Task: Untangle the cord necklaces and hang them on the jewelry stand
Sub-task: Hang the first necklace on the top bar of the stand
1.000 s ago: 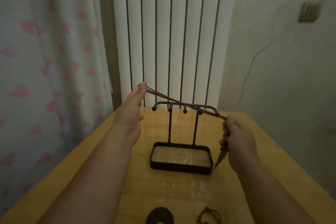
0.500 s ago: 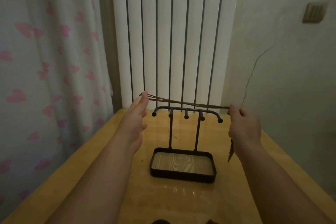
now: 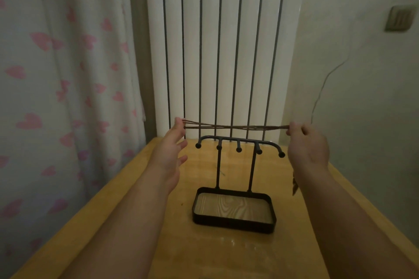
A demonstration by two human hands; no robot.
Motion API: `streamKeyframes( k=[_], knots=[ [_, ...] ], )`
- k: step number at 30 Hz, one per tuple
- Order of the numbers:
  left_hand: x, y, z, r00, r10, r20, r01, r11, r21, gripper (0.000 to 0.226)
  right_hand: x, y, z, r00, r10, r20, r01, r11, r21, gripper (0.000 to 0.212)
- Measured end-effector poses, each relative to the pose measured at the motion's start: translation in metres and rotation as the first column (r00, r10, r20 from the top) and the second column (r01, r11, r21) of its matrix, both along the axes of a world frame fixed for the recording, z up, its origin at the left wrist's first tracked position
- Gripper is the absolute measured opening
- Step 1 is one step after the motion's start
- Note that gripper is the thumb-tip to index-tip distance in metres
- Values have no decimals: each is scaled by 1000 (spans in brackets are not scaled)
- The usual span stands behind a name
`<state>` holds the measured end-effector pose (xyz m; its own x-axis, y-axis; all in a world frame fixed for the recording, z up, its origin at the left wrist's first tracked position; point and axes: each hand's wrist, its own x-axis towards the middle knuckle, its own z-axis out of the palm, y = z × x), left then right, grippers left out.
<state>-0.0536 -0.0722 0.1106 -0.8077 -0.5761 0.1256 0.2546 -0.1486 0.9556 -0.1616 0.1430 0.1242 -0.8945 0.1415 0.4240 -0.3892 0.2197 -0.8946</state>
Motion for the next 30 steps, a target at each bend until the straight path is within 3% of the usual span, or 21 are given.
streamKeyframes(
  k=[11,21,28,30],
  knots=[
    [-5,14,-26,991,-90,95,81,993,91,78,-13,-2,-56,965,2,261,14,998,-61,36],
    [-9,19,-31,994,-92,66,85,991,99,79,5,-16,-89,952,227,208,-220,974,-53,26],
    [-10,19,-31,994,-82,79,74,992,100,72,-3,-20,-82,951,162,263,-215,958,189,22],
    [-9,19,-31,993,-85,83,77,992,100,70,-5,-16,-79,958,75,276,-168,928,332,17]
  ],
)
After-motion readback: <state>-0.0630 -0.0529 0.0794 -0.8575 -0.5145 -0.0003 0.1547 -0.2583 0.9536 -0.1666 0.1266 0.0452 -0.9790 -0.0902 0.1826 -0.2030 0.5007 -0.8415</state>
